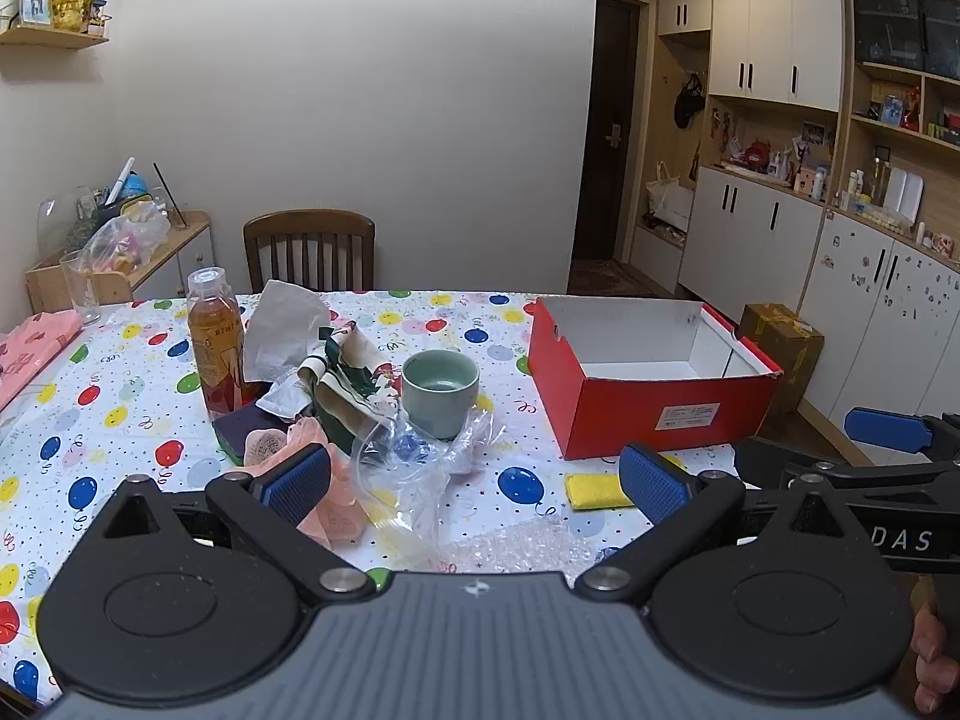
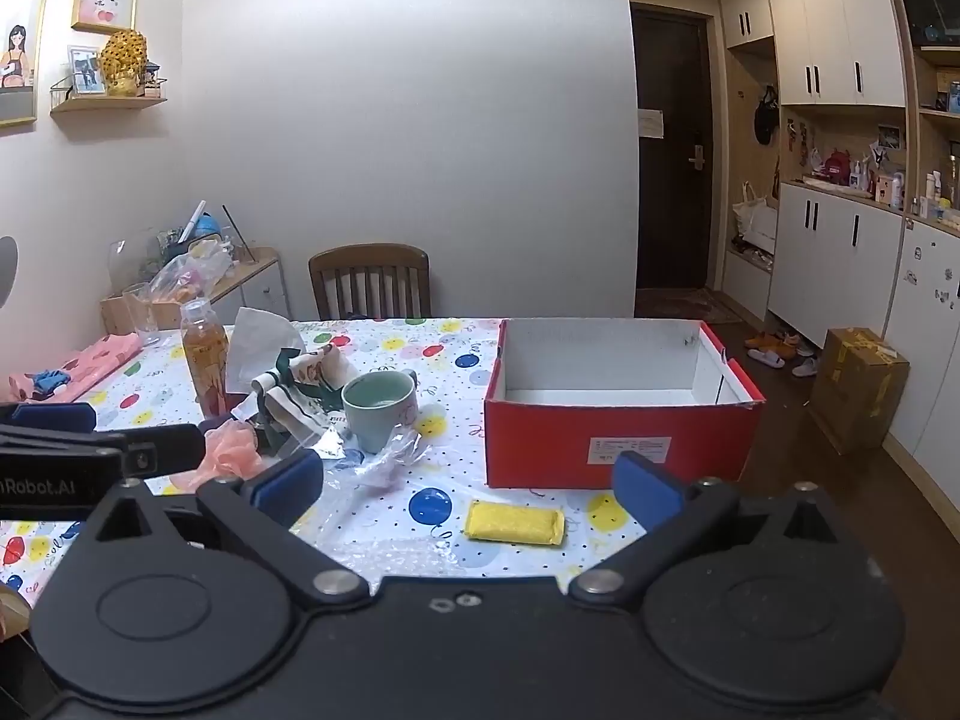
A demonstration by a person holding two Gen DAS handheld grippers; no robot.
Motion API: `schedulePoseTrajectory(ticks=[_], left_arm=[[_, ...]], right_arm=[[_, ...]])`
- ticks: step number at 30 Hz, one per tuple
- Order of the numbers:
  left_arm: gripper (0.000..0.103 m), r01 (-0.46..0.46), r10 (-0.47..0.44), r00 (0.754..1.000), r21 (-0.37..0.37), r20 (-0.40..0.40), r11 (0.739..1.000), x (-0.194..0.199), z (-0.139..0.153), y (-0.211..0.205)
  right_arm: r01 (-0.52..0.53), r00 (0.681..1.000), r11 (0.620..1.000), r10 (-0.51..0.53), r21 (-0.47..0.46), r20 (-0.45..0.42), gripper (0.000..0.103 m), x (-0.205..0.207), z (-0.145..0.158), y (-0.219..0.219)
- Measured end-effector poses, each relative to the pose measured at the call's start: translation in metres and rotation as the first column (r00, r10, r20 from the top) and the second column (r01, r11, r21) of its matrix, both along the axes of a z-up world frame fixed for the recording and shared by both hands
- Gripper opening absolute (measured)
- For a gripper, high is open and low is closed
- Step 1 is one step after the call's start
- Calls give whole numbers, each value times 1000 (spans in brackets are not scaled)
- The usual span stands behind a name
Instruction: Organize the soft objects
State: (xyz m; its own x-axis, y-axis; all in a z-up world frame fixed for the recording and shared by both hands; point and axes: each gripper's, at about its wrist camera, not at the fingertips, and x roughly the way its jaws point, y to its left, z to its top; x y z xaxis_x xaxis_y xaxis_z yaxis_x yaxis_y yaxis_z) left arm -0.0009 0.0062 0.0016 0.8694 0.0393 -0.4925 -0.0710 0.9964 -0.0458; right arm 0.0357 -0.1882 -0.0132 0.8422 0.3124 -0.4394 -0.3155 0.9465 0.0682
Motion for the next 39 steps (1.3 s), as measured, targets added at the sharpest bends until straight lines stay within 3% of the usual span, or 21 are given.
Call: schedulePoseTrajectory(ticks=[39], left_arm=[[103, -10, 11, 1000, -37, 26, 999, -6, 1, 4]], right_arm=[[-13, 1000, 1000, 13, 8, -1, 103, 0, 1, 3]])
